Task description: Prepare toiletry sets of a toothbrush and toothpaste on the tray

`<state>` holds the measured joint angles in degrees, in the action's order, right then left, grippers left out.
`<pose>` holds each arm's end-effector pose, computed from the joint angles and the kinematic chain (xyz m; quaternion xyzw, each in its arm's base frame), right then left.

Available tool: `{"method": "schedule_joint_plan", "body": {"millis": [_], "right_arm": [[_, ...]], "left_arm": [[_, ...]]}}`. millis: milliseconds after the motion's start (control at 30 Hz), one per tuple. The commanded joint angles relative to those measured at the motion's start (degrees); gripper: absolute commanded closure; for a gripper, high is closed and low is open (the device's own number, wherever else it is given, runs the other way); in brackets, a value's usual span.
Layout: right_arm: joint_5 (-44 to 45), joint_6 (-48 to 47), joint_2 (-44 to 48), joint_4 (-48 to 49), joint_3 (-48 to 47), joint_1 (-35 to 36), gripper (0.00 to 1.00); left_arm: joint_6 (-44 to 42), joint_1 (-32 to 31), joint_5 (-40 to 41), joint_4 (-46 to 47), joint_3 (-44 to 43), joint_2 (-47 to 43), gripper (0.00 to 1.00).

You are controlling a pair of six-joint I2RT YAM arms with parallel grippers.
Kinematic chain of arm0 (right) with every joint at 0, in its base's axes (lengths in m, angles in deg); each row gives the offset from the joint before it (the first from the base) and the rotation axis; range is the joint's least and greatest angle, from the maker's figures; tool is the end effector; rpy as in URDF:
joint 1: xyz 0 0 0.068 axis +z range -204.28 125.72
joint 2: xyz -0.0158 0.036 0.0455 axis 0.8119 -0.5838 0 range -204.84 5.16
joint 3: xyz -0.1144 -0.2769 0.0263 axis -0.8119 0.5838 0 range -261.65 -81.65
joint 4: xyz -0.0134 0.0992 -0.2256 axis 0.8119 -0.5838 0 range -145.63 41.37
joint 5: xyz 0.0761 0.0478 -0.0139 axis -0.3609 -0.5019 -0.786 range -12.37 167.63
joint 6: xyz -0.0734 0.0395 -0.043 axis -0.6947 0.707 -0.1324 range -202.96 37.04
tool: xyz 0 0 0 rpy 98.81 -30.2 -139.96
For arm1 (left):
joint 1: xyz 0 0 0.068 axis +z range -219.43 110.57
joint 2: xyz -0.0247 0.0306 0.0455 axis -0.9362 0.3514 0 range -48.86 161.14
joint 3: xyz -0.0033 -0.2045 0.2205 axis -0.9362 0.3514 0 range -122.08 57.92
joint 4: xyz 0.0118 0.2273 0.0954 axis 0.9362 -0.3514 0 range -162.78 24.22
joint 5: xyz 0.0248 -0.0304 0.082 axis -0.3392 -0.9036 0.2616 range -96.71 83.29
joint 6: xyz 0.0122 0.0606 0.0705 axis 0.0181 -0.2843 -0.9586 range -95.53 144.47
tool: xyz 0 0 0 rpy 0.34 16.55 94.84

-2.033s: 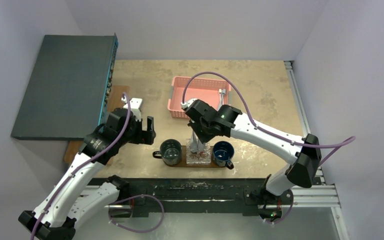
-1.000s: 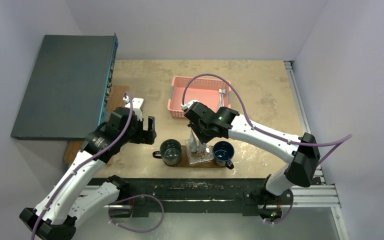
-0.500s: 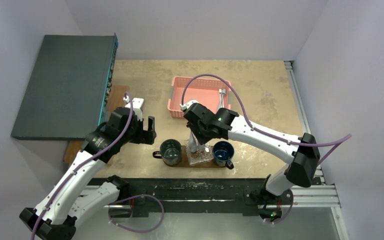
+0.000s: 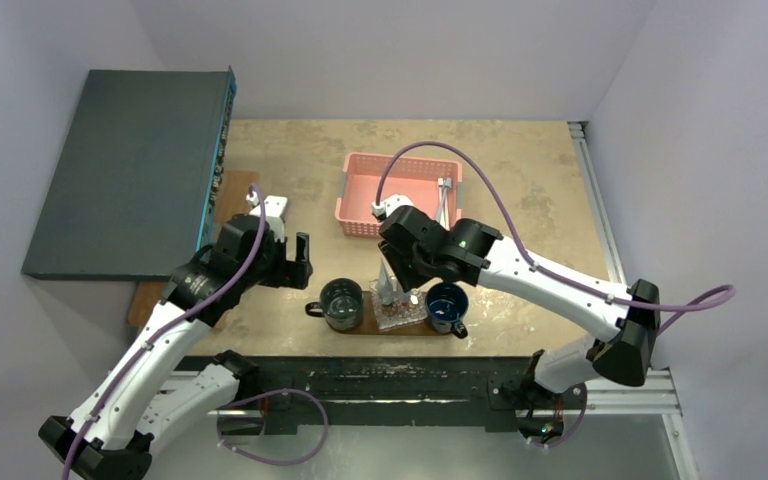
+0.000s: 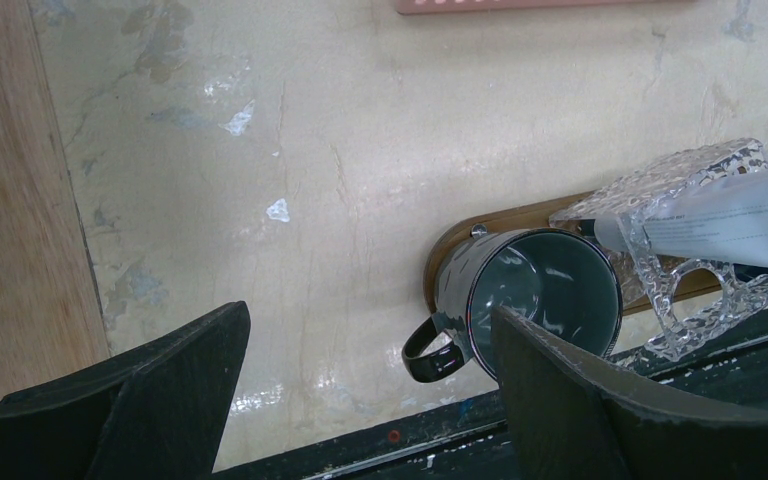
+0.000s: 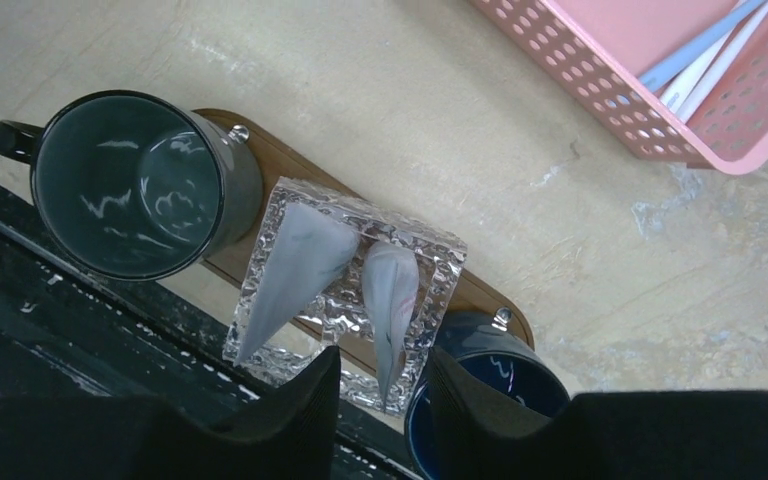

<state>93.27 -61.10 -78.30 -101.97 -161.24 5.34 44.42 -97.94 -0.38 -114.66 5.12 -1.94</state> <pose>0.1733 0.2505 0.3181 -0.2712 0.9117 0.0836 0.2970 0.1429 -0.0670 0.3028 0.0464 0.9148 -0.1172 0.3838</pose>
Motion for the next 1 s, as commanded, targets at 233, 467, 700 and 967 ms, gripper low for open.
{"method": "schedule_joint_plan", "body": {"millis": [233, 467, 700, 967], "right_arm": [[0.89, 3.56, 7.62, -2.84, 0.73, 0.33, 0.6], [-1.62, 4.94, 11.04, -1.86, 5.05, 0.5, 0.7], [3.08, 7.82, 10.24, -1.8, 5.14, 0.38, 0.87], [9.53, 3.92, 3.44, 1.31, 1.35, -2.77, 0.89]], "left_arm": [[-0.69, 0.3, 0.08, 1.48, -0.21, -1.01, 0.11], [-0.55, 0.3, 0.19, 1.24, -0.04, -1.6, 0.11], [-0.52, 0.39, -0.02, 1.18, 0.03, -1.91, 0.11], [-0.67, 0.3, -0.65, 1.38, 0.06, -1.74, 0.11]]}}
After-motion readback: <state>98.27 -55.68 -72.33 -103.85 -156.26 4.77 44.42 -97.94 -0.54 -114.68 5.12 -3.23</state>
